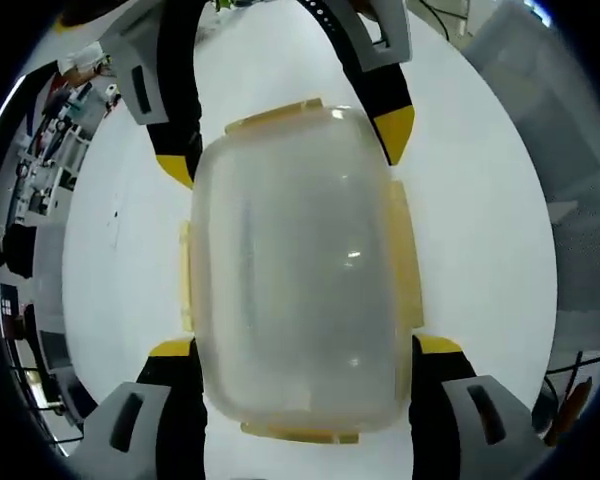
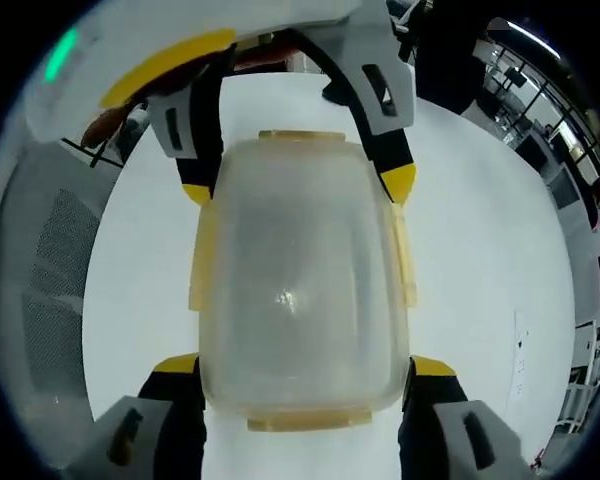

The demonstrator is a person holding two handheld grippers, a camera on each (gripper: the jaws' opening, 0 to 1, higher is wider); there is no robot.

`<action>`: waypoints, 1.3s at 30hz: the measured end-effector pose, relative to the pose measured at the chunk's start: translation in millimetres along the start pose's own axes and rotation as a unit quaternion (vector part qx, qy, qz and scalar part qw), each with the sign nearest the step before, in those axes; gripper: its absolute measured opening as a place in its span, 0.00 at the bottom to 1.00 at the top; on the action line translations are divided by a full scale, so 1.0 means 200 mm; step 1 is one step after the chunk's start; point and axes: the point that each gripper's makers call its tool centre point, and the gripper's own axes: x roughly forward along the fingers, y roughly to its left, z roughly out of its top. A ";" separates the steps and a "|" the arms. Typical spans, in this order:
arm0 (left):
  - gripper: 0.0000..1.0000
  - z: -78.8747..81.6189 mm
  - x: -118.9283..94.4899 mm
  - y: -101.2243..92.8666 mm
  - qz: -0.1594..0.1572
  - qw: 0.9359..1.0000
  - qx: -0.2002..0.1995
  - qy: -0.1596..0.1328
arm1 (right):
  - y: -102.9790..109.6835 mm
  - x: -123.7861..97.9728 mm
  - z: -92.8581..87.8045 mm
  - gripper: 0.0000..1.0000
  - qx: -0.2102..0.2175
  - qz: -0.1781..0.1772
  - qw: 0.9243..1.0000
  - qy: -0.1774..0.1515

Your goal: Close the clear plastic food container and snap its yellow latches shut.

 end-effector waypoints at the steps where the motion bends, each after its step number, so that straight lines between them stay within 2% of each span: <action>1: 0.82 -0.01 0.00 0.00 0.000 1.000 0.001 0.001 | 0.00 0.00 0.01 0.80 0.000 0.000 1.000 0.000; 8: 0.83 -0.02 0.00 0.01 -0.002 1.000 0.002 -0.006 | -0.01 0.01 0.01 0.80 0.001 0.000 1.000 0.003; 20: 0.82 0.01 0.03 0.11 -0.002 1.000 -0.003 -0.016 | -0.11 0.00 -0.03 0.80 0.000 0.000 1.000 0.002; 30: 0.83 0.03 0.05 0.20 -0.003 1.000 0.008 -0.013 | -0.19 -0.01 -0.05 0.80 0.012 -0.002 1.000 -0.001; 39: 0.83 0.05 0.06 0.24 -0.004 1.000 0.009 -0.015 | -0.23 -0.01 -0.07 0.80 0.014 -0.001 1.000 -0.004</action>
